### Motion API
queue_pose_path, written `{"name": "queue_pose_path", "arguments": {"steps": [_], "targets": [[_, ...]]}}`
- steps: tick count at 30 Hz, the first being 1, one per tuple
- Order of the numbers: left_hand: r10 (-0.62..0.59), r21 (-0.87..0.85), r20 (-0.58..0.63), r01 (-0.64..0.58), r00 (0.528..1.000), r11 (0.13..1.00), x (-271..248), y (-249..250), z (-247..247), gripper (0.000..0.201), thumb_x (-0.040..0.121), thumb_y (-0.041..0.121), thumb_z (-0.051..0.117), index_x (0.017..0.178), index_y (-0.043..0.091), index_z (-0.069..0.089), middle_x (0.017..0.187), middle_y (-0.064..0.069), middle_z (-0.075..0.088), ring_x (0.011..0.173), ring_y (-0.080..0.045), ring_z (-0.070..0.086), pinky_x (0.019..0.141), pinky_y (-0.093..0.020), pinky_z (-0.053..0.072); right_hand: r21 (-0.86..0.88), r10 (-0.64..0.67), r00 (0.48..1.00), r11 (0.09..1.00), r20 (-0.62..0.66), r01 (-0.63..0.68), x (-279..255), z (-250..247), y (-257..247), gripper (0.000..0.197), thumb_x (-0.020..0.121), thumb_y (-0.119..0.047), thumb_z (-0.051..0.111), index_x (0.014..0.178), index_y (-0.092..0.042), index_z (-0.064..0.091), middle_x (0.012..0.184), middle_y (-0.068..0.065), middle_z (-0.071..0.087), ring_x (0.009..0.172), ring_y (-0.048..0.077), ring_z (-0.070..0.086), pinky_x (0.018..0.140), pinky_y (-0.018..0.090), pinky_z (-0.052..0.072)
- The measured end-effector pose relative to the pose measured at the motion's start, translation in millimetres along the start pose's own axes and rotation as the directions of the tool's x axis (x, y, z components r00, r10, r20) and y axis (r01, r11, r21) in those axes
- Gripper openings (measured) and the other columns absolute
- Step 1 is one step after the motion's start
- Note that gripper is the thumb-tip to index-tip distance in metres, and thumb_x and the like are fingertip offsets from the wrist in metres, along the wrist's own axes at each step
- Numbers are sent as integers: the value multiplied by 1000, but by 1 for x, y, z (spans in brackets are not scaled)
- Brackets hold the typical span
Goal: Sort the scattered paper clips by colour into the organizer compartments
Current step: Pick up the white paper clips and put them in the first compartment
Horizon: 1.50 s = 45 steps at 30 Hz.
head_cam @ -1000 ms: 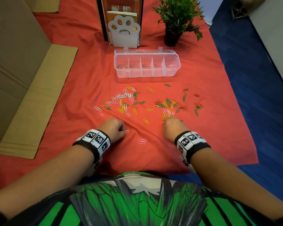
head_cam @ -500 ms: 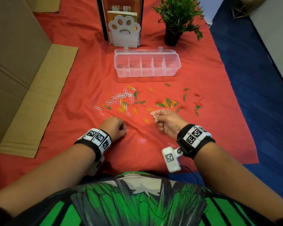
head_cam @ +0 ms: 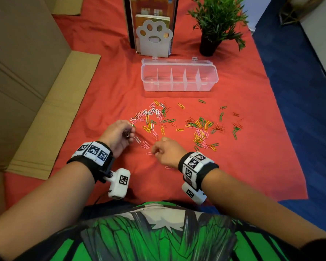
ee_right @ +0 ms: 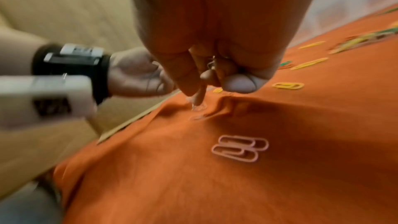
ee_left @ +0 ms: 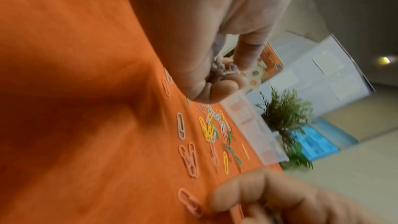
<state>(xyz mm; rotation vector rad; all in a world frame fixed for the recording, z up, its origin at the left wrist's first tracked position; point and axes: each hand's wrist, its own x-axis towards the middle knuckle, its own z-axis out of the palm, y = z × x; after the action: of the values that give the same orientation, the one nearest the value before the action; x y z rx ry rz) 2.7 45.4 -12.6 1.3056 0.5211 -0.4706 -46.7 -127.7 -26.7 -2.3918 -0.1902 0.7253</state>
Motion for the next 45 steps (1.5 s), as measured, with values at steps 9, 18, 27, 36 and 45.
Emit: {"name": "queue_pose_path", "arguments": {"steps": [9,18,27,36,45], "targets": [[-109,-155,-48,100,993,983,12,13,-23,26,91,20,39,69,16,53,47,7,47,37,-4,45,39,-13,40,-50,120,989,991,-88,-125,34,-36,14,26,97,-19,38,107,-9,60,114,16,60,108,30,56,90,32,42],[411,877,-287,65,865,476,39,6,-43,27,82,29,65,99,9,68,101,-14,70,98,-29,64,84,-32,46,-321,46,985,942,-163,-98,82,-68,3,37,93,-21,44,127,-25,57,120,14,49,116,34,46,99,38,42],[449,961,-45,-84,892,264,46,-1,-49,14,80,23,67,90,15,69,98,-13,69,93,-30,63,77,-30,44,-295,4,980,953,-199,-64,83,-74,17,32,86,-12,49,106,-25,69,107,10,55,110,32,47,93,36,43],[112,480,-204,0,973,877,35,19,-38,13,73,28,48,63,21,45,63,-1,49,54,-18,46,54,-25,37,-361,83,962,915,-260,-177,102,-74,0,29,87,-30,53,108,-12,60,114,15,56,111,36,51,93,40,46],[-125,-180,113,144,986,973,23,26,-7,16,75,16,38,67,12,52,55,-2,59,44,-11,51,44,-17,42,-210,103,964,965,-245,-157,84,-68,23,20,87,-16,48,99,-13,64,105,15,58,106,34,52,93,39,44]]}}
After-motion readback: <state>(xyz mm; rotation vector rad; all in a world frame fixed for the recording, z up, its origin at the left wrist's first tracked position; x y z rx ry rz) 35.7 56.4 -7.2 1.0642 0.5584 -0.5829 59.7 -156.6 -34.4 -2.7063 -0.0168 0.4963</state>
